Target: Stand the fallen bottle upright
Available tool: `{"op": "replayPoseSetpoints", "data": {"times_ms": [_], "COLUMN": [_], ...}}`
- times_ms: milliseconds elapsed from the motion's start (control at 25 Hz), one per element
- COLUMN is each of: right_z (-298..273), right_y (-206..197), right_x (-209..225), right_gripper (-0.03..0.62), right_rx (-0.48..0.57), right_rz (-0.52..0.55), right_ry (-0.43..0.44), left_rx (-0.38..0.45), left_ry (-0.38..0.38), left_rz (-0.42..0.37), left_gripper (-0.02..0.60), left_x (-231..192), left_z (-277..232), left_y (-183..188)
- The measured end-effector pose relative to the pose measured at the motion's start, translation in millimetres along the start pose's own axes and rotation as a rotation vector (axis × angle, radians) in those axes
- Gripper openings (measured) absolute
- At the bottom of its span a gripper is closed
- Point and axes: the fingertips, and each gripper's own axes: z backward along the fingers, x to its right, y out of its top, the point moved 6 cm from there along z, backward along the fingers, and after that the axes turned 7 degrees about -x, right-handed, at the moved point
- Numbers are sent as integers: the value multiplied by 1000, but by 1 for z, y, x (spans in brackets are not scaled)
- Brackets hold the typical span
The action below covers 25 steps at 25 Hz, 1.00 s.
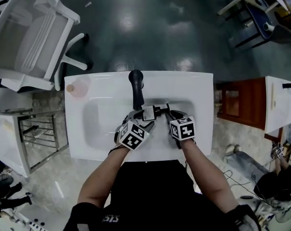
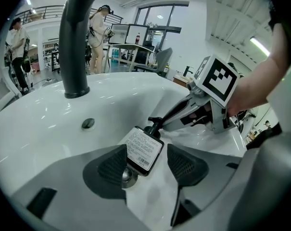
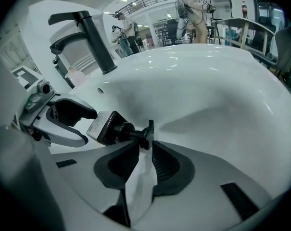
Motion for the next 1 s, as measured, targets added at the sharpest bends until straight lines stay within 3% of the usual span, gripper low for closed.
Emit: {"op": "replayPoseSetpoints", "data": {"times_ms": [160, 320, 640, 1000], "right_z": [-12, -22, -31, -15], "right_y": [0, 1, 8, 21], "right_x": [-1, -4, -7, -18], "right_gripper": [105, 156, 137, 119], "right_rx": [-16, -11, 43, 138], "right_rz": [25, 53, 124, 145], "right_ry": [-21, -31, -137, -107], "left_rx": [4, 11, 1, 3], "left_ry": [10, 16, 61, 62], "left_rz": [4, 5, -51, -31], "left_gripper": [264, 247, 244, 250], "left_x": [-1, -3, -9, -19], "left_z": [0, 0, -1, 3], "left_y": [-1, -1, 2, -5]}}
